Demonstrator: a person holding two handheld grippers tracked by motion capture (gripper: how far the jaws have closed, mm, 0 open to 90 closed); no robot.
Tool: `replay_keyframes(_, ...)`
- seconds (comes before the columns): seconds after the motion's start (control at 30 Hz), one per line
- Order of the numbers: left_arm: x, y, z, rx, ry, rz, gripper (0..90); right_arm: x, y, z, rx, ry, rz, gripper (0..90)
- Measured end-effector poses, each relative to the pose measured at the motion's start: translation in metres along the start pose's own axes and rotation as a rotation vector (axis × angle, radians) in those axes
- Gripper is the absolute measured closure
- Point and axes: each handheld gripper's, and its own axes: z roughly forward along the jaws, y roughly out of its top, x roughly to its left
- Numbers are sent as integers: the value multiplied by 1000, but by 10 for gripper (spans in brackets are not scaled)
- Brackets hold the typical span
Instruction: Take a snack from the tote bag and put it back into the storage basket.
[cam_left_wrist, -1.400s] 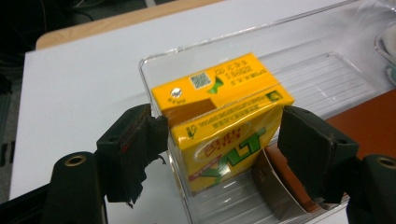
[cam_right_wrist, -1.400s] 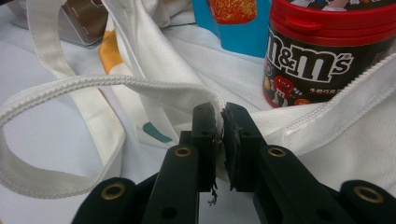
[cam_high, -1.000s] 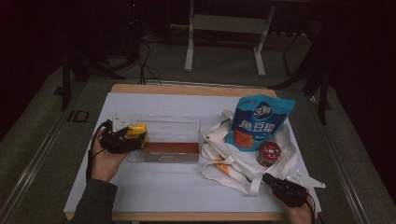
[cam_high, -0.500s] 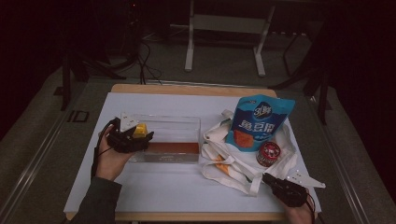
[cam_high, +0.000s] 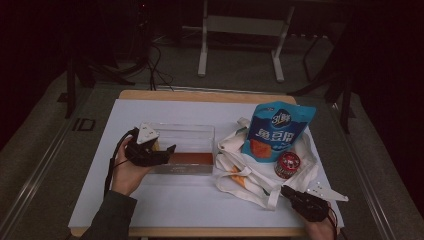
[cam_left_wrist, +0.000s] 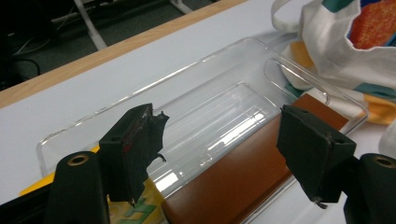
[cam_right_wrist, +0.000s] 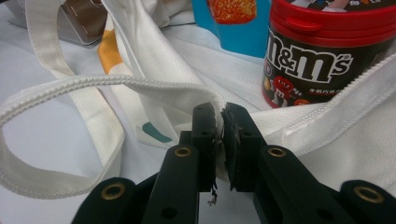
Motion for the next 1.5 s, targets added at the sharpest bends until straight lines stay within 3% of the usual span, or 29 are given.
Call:
replay_keyframes(0.5,-16,3,12,6,-72,25,313,-1,1,0,3,2,-1,826)
replay_keyframes(0.9,-23,-2,24,2,-159,5,310,4,8,0,23,-28,-32,824)
replay_keyframes(1.07,-25,-5,25,13,-143,10,277,6,12,-3,29,-37,-43,824)
replay_keyframes(1.17,-26,-6,25,-1,-161,1,264,8,16,-4,36,-41,-43,825)
replay_keyframes(1.33,-32,-10,27,-3,-187,21,249,12,22,-7,40,-45,-53,830)
replay_keyframes(1.5,-42,-15,27,-25,-215,59,318,12,26,-10,41,-60,-51,858)
